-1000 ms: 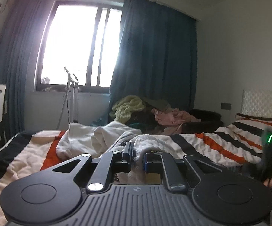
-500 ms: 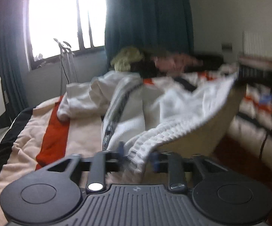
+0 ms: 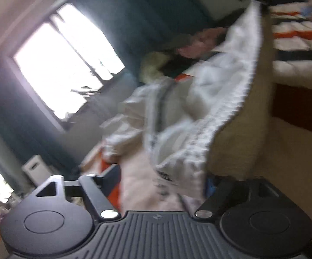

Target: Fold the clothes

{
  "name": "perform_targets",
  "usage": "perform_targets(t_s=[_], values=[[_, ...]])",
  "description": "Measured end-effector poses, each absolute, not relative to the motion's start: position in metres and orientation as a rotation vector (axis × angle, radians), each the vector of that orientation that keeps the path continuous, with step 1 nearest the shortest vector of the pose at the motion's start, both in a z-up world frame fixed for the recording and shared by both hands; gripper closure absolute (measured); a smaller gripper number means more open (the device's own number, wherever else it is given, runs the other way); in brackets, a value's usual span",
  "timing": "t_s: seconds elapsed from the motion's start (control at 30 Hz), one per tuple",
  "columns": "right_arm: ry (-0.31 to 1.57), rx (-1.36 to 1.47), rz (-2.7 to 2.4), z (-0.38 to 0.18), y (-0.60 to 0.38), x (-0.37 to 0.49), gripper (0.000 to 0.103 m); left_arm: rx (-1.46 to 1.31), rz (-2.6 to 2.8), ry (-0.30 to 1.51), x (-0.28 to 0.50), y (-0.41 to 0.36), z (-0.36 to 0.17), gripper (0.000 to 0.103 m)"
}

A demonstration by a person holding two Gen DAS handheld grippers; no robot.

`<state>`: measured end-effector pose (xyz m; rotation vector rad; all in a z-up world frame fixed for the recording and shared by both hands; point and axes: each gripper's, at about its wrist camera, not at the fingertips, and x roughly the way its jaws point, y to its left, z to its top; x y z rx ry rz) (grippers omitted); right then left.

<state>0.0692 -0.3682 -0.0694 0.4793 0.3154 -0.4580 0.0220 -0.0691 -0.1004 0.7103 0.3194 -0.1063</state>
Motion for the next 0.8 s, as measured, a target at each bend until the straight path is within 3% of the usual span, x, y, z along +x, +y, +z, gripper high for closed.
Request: perform_targets(t_s=[0.1,0.3,0.4,0.7,0.8], values=[[0.307,0.472,-0.467,-0.069,-0.369,0.068,0.0,0.573,-0.069,0.344,0.034,-0.054,-0.088,0.017],[0.378,0.424,-0.442,-0.077,-0.362,0.067,0.0,0.283,-0.027,0.601,0.072,-0.019,-0.086,0.014],[0.432,0.392,-0.421,-0.083,-0.357,0.068,0.0,0.134,0.042,0.61,0.087,0.007,-0.078,0.014],[0.537,0.302,-0.316,-0.09,-0.332,0.062,0.0,-0.067,0.204,0.268,0.059,0.06,-0.015,0.014],[0.526,0.285,-0.24,-0.081,-0.317,0.054,0.0,-0.089,0.218,0.332,0.06,0.072,-0.008,0.014]])
